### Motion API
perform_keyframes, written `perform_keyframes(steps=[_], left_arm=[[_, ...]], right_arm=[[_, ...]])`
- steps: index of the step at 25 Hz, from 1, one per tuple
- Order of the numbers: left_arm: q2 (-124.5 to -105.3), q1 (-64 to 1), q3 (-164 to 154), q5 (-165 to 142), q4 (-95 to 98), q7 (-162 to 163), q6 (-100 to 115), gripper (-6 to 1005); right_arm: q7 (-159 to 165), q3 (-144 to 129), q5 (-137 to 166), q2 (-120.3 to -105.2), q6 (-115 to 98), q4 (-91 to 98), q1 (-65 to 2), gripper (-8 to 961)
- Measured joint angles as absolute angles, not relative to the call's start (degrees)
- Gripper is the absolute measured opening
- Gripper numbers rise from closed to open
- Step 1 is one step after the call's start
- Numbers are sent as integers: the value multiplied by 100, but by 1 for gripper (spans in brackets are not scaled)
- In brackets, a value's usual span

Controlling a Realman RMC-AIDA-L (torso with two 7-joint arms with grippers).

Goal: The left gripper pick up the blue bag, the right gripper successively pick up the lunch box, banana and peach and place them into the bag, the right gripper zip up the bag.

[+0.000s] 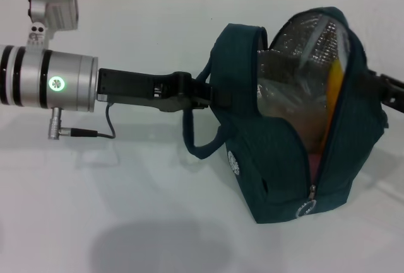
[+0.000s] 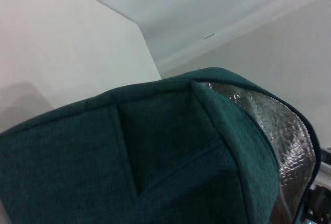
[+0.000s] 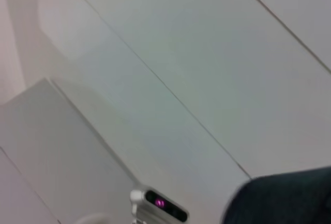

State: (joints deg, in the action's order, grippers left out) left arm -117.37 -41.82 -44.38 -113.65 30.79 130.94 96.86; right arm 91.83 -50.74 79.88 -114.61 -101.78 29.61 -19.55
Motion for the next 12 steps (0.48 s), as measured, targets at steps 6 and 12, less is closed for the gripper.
perform_keyframes(steps=[6,12], left_arm=[[-11751,-4148,-4438,-11361,3075,13080,9686,67],[-11775,-4154,-4434,-11346,3026,13023,9686,68]], right_arm=[[8545,-4918,7990,-11458,-10414,2895,-1654,536],[6617,-4963,8116,-11464,-10747,2502,-1271,761]])
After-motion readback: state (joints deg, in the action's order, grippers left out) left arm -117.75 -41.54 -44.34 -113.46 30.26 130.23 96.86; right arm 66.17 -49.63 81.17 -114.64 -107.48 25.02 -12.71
